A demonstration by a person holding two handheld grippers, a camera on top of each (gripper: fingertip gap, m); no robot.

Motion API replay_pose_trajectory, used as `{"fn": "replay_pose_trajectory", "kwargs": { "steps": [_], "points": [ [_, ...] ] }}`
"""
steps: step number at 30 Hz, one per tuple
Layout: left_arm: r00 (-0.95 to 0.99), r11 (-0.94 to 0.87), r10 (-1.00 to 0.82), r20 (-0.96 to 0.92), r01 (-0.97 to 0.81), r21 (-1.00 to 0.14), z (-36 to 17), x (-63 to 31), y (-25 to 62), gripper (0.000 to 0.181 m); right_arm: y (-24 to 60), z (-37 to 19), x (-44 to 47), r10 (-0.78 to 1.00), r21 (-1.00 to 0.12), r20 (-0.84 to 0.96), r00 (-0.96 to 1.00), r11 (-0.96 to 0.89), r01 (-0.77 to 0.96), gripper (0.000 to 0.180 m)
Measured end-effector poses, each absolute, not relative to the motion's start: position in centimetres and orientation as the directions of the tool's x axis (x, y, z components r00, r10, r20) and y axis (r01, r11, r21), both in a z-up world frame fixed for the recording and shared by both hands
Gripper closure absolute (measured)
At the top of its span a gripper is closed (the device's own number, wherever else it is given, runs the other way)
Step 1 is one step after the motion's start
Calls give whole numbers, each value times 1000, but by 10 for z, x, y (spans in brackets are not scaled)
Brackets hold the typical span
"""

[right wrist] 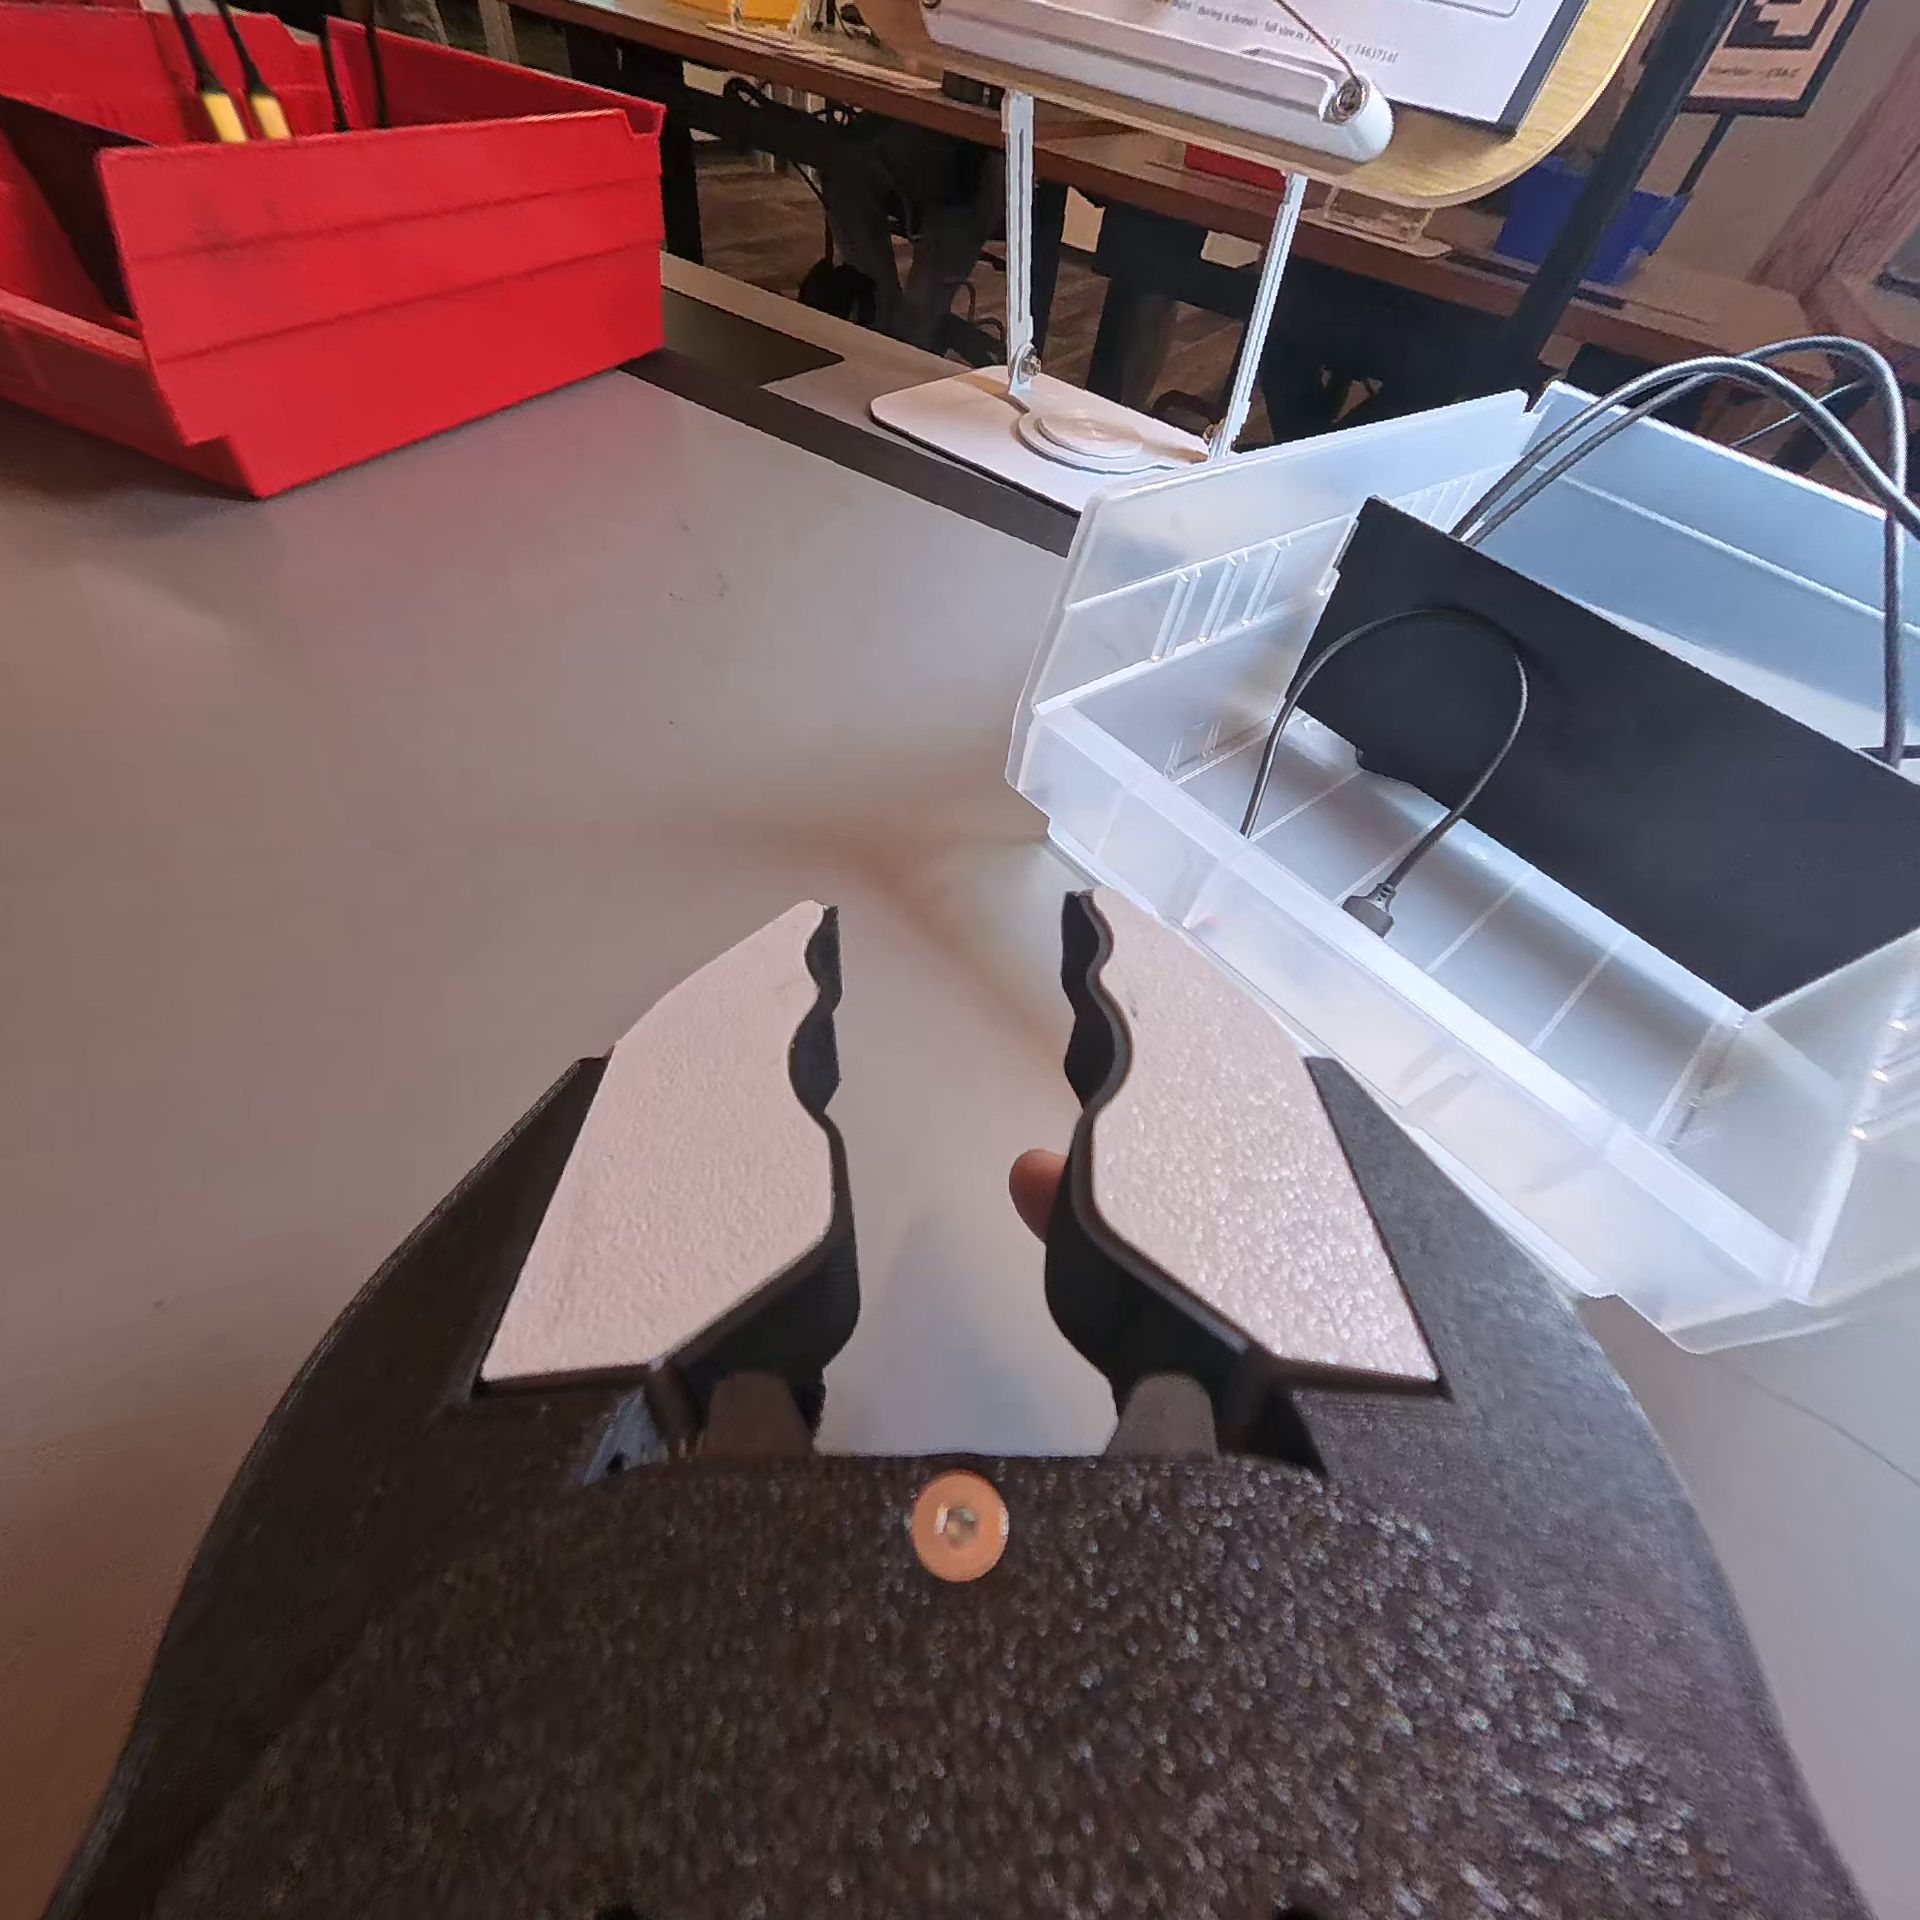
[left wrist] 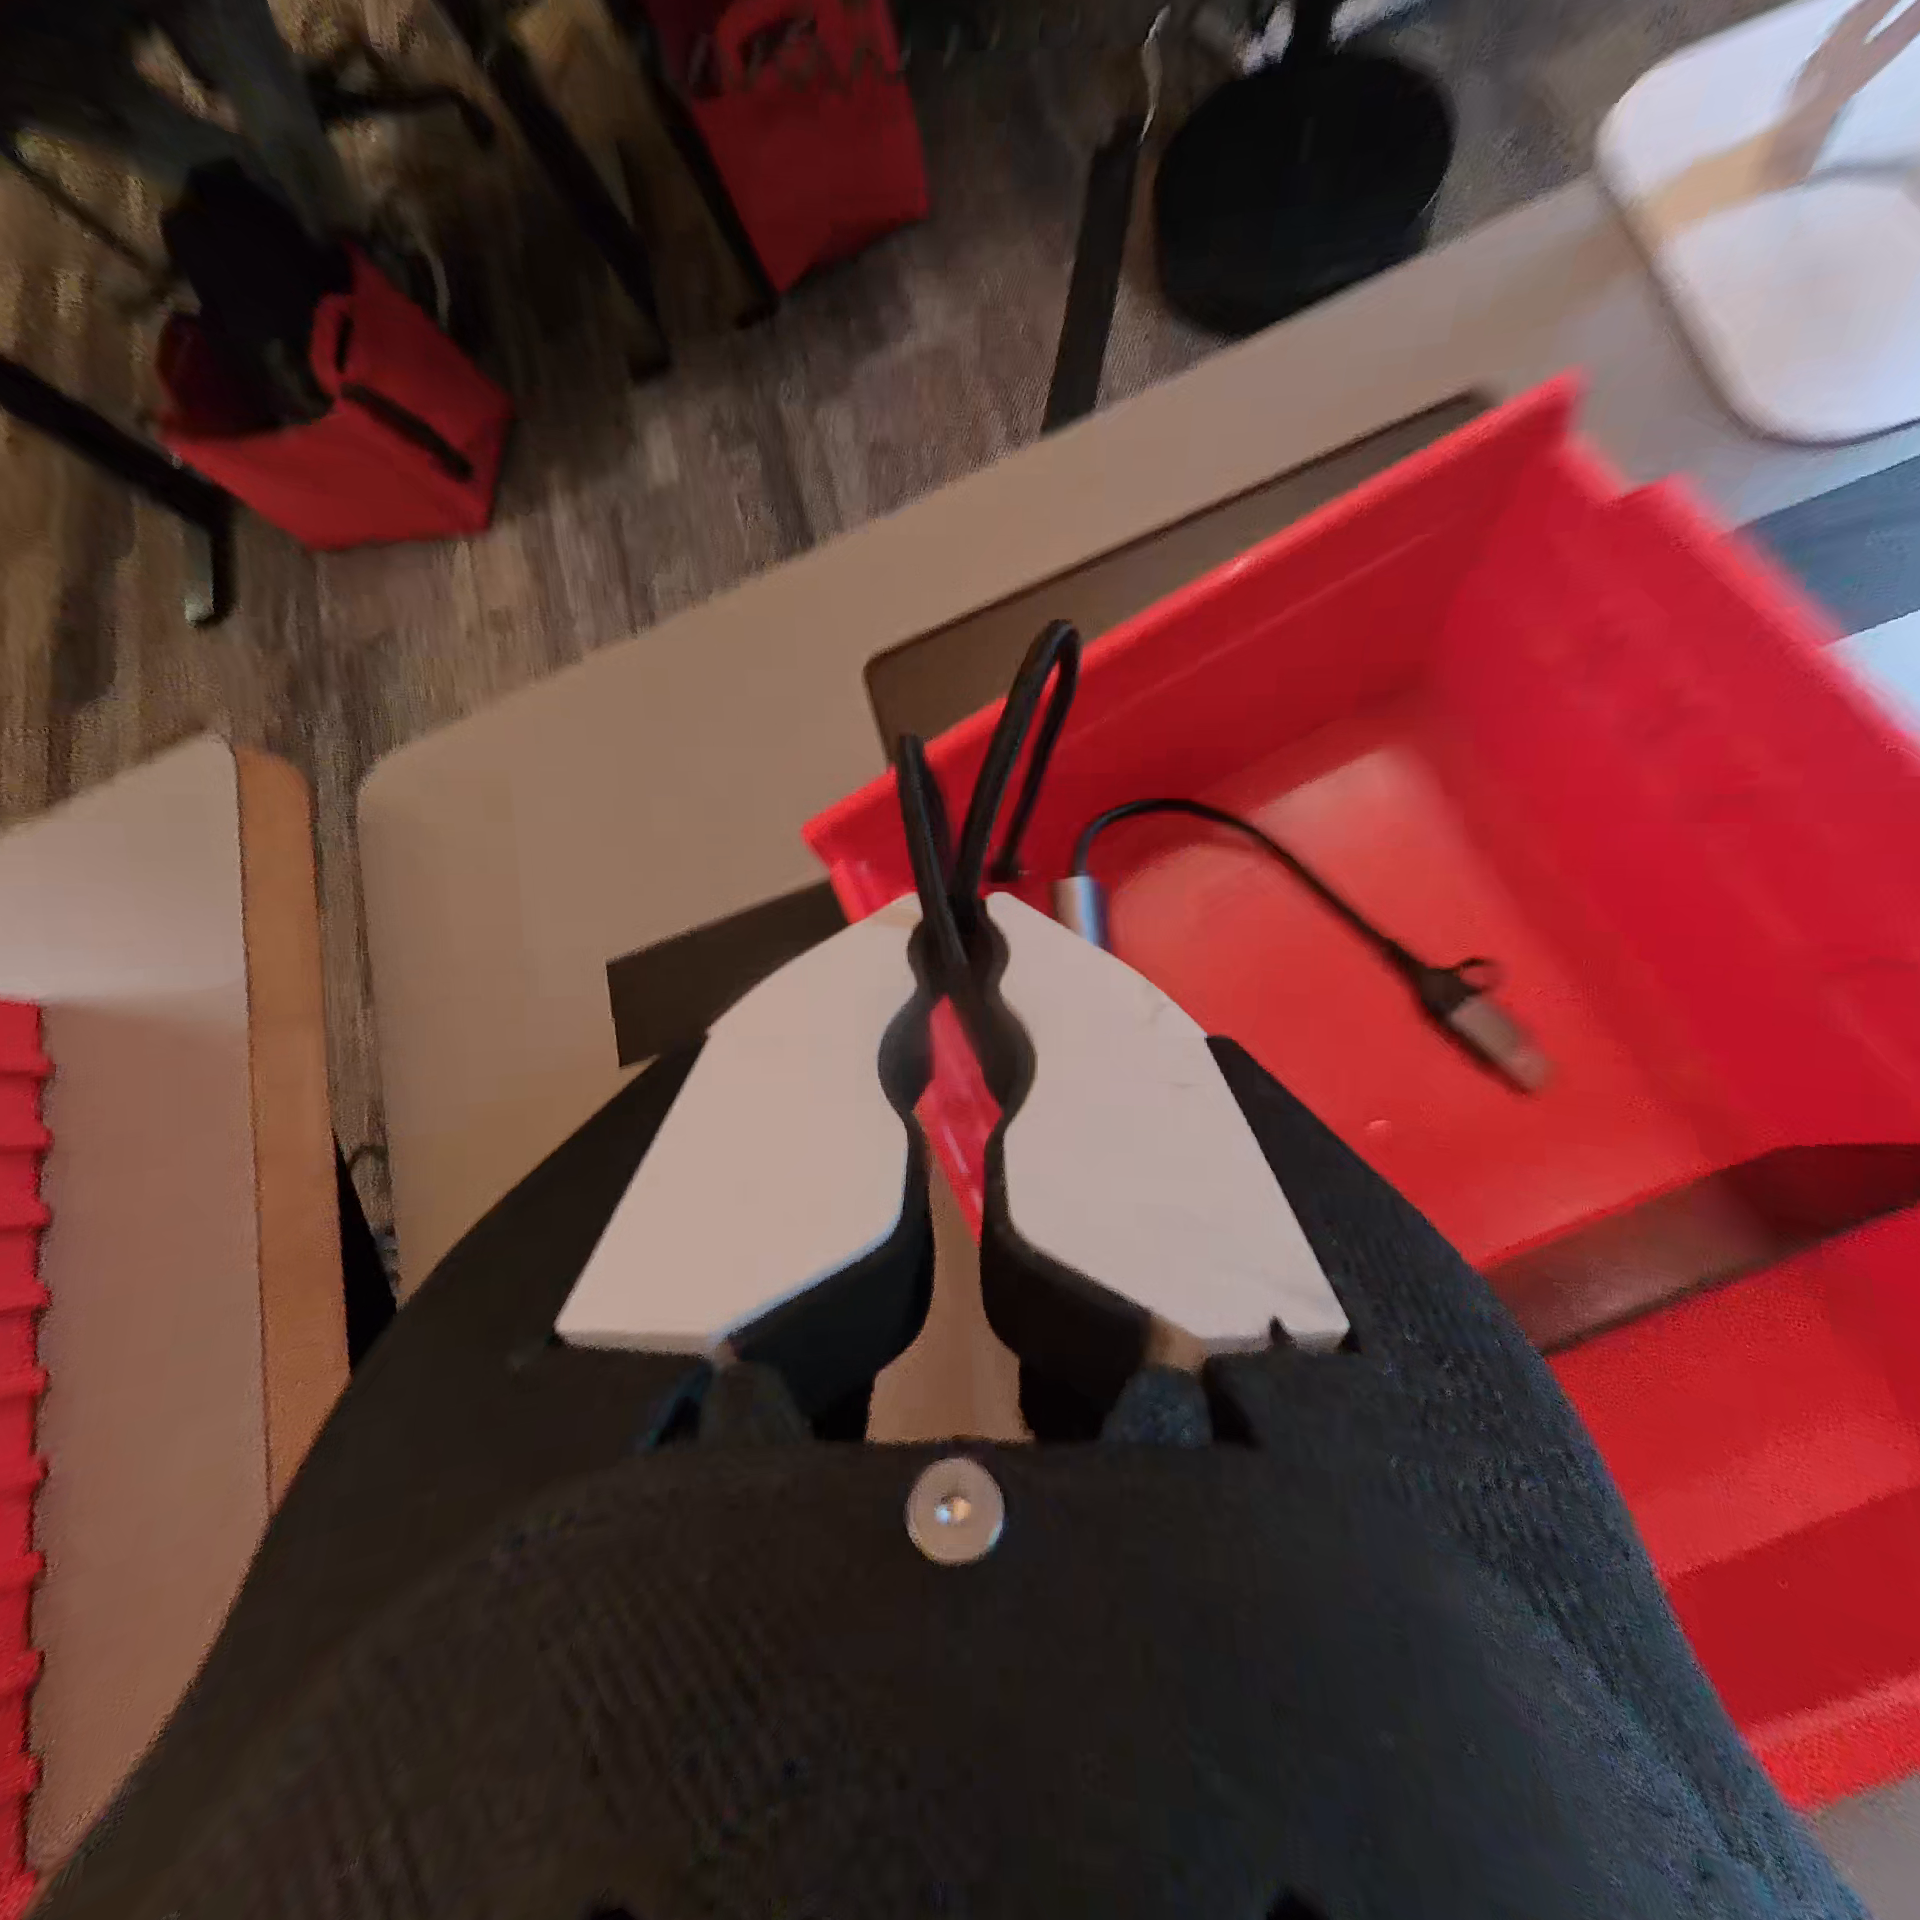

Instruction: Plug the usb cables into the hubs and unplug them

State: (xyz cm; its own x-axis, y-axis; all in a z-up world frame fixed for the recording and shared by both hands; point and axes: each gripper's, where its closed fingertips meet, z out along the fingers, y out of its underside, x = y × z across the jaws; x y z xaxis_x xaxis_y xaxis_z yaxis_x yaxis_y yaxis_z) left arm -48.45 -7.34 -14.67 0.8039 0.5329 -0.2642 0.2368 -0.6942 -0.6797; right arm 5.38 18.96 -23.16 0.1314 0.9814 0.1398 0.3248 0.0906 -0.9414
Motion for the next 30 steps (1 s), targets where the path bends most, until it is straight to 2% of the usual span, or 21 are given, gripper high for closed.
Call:
{"fn": "replay_pose_trajectory", "kwargs": {
  "steps": [6,9,11,14,17,19,23,30],
  "points": [
    [895,-555,374,-244,5,-832,-36,-391,-33,177,175,-227,46,990,-953,120,78,93,288,140],
    [951,-455,225,-210,-87,-886,-1,-314,-14,177,144,-210,32,997,-969,67,-35,73,235,140],
    [976,-387,117,-181,-123,-914,11,-260,-4,177,123,-190,22,986,-971,134,-96,150,186,138],
    [987,-309,-40,-159,-163,-937,16,-183,7,177,94,-156,9,941,-940,289,-175,313,134,133],
    [979,-245,-171,-113,-153,-957,12,-119,14,177,69,-133,-4,919,-931,306,-249,343,122,120],
    [967,-214,-241,-82,-135,-967,5,-86,18,177,54,-129,-14,912,-939,282,-297,326,111,114],
    [926,-201,-377,-8,-90,-975,-15,-38,17,177,41,-146,-31,860,-912,339,-380,400,90,89],
    [818,-179,-567,99,-5,-984,-29,13,0,177,21,-148,-31,751,-873,434,-497,487,-27,87]
  ]
}}
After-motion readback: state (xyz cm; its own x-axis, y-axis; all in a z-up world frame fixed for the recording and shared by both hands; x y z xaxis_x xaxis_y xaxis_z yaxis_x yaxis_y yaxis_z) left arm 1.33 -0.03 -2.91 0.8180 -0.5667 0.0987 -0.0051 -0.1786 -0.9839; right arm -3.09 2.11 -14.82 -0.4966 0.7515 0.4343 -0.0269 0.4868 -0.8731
